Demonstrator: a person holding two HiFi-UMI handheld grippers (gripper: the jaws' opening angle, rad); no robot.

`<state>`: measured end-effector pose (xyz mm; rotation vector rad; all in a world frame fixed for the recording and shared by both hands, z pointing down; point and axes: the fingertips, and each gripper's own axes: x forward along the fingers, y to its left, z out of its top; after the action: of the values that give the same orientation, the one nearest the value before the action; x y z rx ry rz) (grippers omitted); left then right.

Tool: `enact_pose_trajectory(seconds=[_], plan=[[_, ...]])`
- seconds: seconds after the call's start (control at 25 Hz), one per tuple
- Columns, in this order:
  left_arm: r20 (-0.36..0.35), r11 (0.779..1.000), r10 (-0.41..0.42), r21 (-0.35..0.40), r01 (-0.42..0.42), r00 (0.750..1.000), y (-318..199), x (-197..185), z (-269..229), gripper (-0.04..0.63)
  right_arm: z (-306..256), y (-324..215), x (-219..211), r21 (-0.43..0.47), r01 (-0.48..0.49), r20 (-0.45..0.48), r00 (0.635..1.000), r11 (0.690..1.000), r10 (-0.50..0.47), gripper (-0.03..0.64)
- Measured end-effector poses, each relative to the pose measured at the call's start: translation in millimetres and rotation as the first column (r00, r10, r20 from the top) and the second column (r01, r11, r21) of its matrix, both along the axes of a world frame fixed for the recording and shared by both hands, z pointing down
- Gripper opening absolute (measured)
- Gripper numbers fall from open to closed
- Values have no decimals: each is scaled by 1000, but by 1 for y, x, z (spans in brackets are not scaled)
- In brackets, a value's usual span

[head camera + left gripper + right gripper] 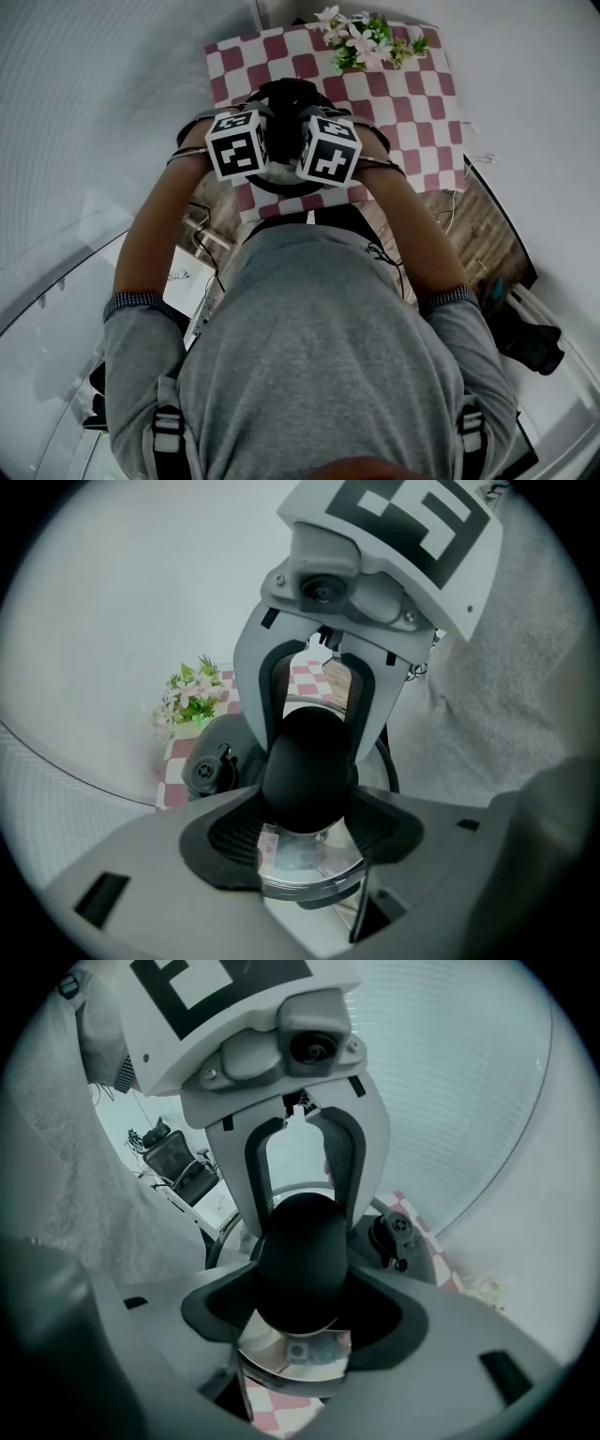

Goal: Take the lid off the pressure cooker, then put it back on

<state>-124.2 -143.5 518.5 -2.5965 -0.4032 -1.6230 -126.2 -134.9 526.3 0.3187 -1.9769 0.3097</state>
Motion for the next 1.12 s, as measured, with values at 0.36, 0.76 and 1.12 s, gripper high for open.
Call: enact_pose_trajectory(seconds=[0.36, 0.76, 1.12], plan=[[0, 991, -135, -20, 135, 991, 0, 1, 0, 296, 3, 2, 2, -10, 149, 1, 989, 989, -149, 296], [14, 943, -331, -34, 331, 944, 1, 1, -1, 296, 2, 2, 4, -32, 400, -20, 916, 916, -401, 301], [-2, 897, -441, -12, 441, 897, -1, 1, -1, 301, 3, 2, 6, -39, 523, -27, 851, 852, -524, 305]])
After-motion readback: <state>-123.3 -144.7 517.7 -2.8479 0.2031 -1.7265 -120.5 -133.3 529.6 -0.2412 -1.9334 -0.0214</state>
